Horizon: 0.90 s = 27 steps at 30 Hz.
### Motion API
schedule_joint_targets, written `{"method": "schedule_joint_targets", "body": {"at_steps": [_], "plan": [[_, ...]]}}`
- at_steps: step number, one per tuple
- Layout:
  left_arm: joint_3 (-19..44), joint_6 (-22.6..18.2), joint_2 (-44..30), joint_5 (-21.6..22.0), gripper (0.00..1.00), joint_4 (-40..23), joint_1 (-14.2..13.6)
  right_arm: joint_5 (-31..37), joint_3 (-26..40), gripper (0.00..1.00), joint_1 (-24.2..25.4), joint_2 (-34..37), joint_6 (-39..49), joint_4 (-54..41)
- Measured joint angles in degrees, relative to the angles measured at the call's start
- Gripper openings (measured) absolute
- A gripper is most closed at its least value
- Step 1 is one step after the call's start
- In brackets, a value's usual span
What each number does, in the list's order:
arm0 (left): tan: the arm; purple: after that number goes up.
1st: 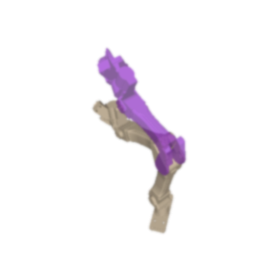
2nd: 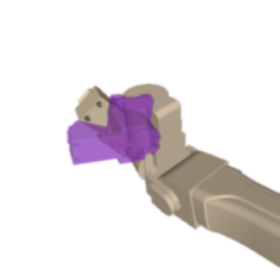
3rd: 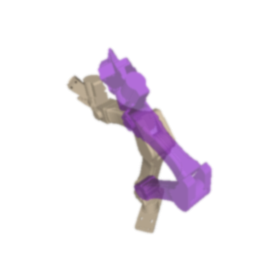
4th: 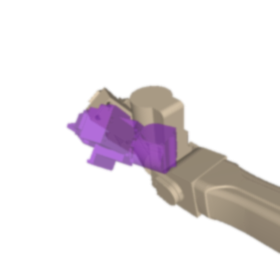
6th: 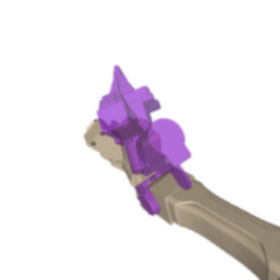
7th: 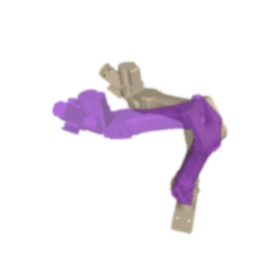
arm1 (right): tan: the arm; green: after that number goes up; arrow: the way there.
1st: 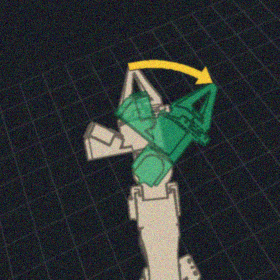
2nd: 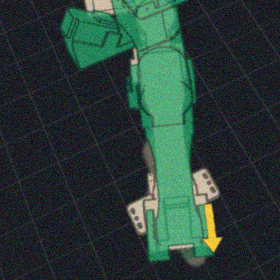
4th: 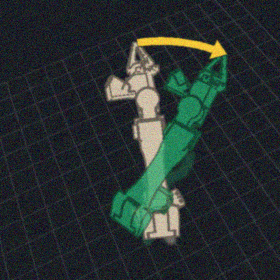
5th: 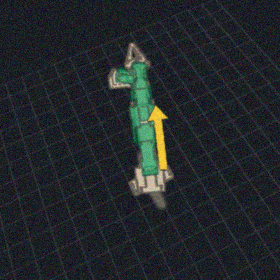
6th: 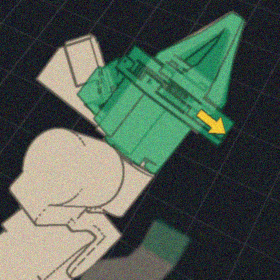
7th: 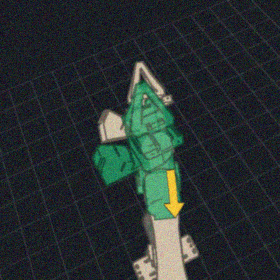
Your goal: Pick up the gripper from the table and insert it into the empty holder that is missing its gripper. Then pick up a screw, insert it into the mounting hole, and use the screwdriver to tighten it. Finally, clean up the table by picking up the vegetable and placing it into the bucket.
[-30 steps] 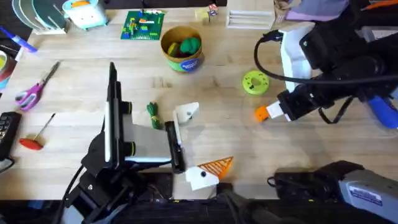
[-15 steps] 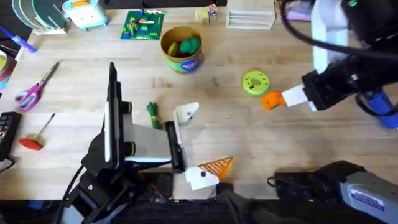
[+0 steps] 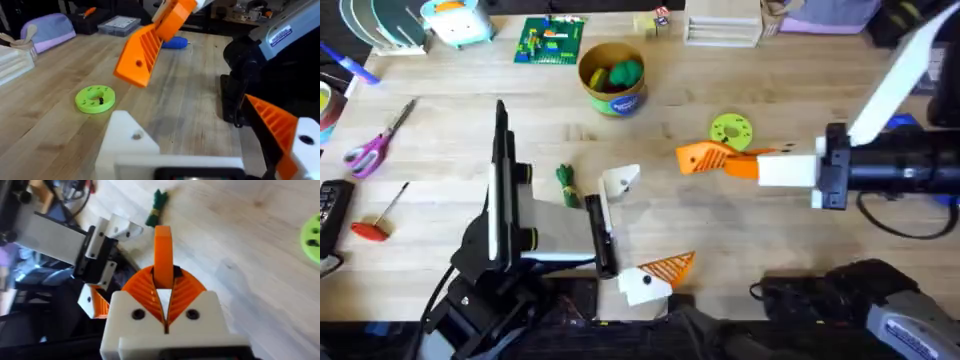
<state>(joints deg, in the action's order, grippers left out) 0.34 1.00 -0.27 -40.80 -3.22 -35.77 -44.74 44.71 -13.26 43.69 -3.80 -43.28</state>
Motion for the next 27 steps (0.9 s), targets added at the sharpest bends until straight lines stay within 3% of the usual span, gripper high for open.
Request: {"method": "schedule_joint_targets", "body": {"at_steps": [8,19,27], "plan": [[0.0,0.0,0.0,0.0,0.993,0.0,0.0,-16.7,-11.3,0.011,0.0,3.3,-13.0,13.9],[0.0,0.0,0.0,0.0,0.993,0.0,0.0,-27.6,-11.8,0.011,-0.9,15.3,-24.7,22.8],[0.0,0.0,0.0,0.0,0.992,0.0,0.0,-32.0,-11.8,0.011,-2.3,23.8,-27.5,24.8]]}}
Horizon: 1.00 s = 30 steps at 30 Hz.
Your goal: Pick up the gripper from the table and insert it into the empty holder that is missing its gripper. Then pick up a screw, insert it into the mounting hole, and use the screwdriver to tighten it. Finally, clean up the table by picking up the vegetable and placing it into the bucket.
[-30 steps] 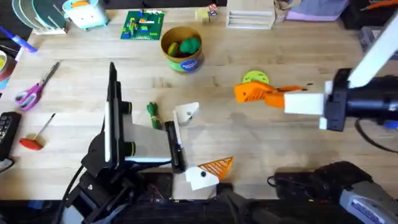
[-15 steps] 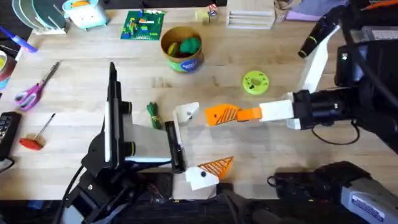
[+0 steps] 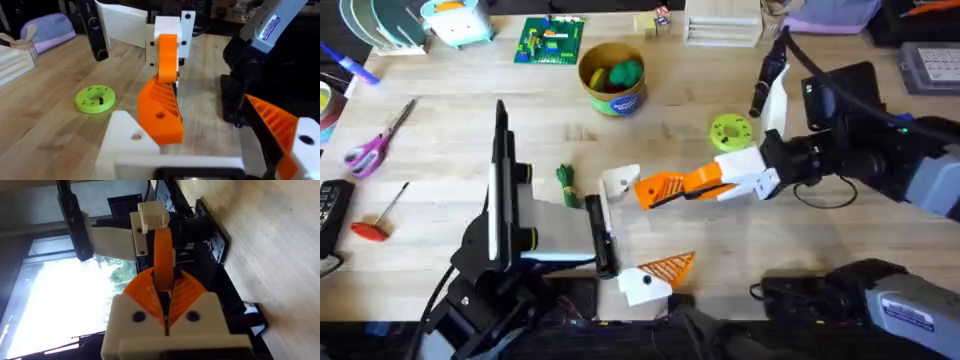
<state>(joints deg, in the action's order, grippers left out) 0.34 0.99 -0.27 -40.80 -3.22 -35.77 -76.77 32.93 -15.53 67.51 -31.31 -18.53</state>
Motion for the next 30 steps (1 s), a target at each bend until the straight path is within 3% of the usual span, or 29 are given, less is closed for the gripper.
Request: {"method": "schedule_joint_targets", "body": {"at_steps": [14,22,30], "plan": [[0.0,0.0,0.0,0.1,0.992,0.0,0.0,-0.4,0.0,0.011,0.0,0.3,-1.2,3.4],[0.0,0.0,0.0,1.9,0.993,0.0,0.1,0.4,0.0,0.010,-0.6,2.9,-8.5,14.6],[0.0,0.8,0.0,2.2,0.993,0.0,0.3,0.7,0.0,0.009,-4.4,6.9,-14.6,21.3]]}}
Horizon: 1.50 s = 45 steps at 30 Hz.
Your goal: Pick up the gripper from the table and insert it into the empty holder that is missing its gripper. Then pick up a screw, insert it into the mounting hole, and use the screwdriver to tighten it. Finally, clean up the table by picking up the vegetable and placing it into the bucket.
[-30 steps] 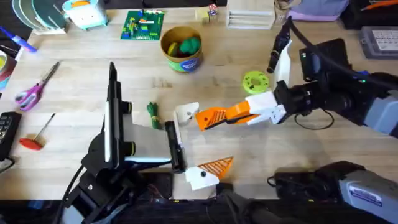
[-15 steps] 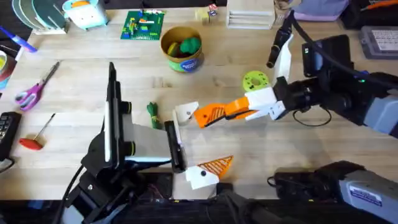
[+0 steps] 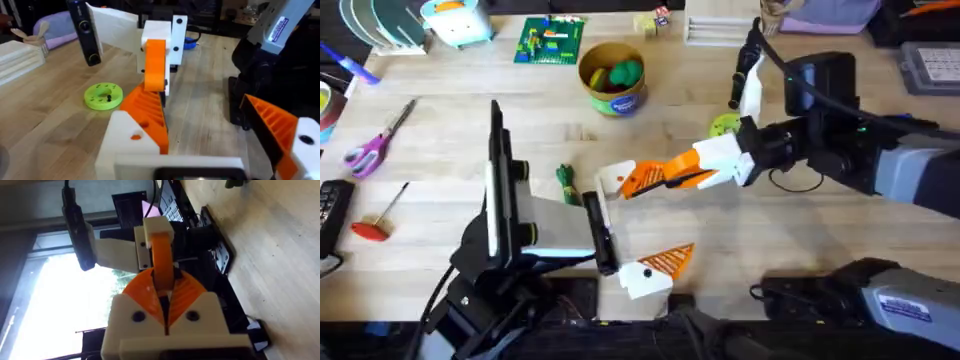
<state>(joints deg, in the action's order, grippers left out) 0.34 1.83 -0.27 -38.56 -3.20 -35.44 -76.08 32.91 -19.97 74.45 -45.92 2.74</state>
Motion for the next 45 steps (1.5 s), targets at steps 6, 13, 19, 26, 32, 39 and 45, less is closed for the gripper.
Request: {"method": "schedule_joint_targets", "body": {"at_steps": [6,13,19,26,32,39,45], "plan": [[0.0,0.4,0.0,0.1,0.993,0.0,0.0,3.7,0.0,0.009,-3.4,0.3,-6.3,4.6],[0.0,1.7,0.0,3.2,0.993,0.0,0.8,11.0,0.0,0.008,-8.2,0.3,-13.7,9.9],[0.0,2.2,0.0,7.1,0.993,0.0,1.5,19.0,0.0,0.008,-11.2,0.0,-18.0,14.7],[0.0,2.3,0.0,8.6,0.993,0.0,1.6,21.7,0.0,0.008,-12.0,-0.1,-19.3,15.6],[0.0,2.6,0.0,9.1,0.993,0.0,1.6,22.9,0.0,0.008,-12.3,-0.1,-19.7,15.8],[0.0,2.8,0.0,9.7,0.993,0.0,1.6,24.2,0.0,0.008,-12.6,-0.2,-19.9,16.0],[0.0,2.8,0.0,9.5,0.993,0.0,1.6,24.4,0.0,0.008,-12.3,-0.2,-19.9,16.1]]}}
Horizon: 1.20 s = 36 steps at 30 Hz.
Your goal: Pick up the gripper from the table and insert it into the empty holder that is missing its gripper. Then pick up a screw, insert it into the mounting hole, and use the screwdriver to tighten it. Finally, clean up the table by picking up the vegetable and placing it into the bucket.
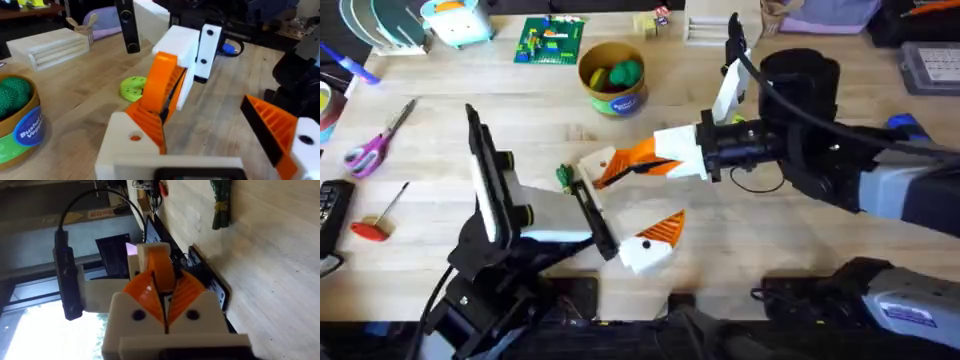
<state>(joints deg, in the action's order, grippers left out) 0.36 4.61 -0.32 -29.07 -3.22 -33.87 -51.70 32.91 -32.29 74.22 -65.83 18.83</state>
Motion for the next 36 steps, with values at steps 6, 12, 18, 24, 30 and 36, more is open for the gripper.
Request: {"method": "schedule_joint_targets", "body": {"at_steps": [6,12,18,24,30,36], "plan": [[0.0,0.0,0.0,-0.5,0.993,0.0,0.0,-0.5,0.0,0.008,0.4,0.0,-0.1,0.0],[0.0,0.0,0.0,-0.6,0.993,0.0,0.0,-0.7,0.0,0.008,0.5,0.0,-0.1,-0.1],[0.0,0.0,0.0,-0.6,0.993,0.0,0.0,-0.6,0.0,0.008,0.4,0.0,-0.1,-0.1],[0.0,0.0,0.0,-0.6,0.993,0.0,0.0,-0.7,0.0,0.035,0.4,0.0,-0.2,-0.1],[0.0,0.0,0.0,-0.8,0.993,0.0,0.0,-1.4,0.0,0.105,0.5,0.0,0.4,-0.2],[0.0,-0.1,0.0,-1.2,0.993,0.0,0.0,-2.3,0.0,0.187,0.5,0.0,2.1,-0.5]]}}
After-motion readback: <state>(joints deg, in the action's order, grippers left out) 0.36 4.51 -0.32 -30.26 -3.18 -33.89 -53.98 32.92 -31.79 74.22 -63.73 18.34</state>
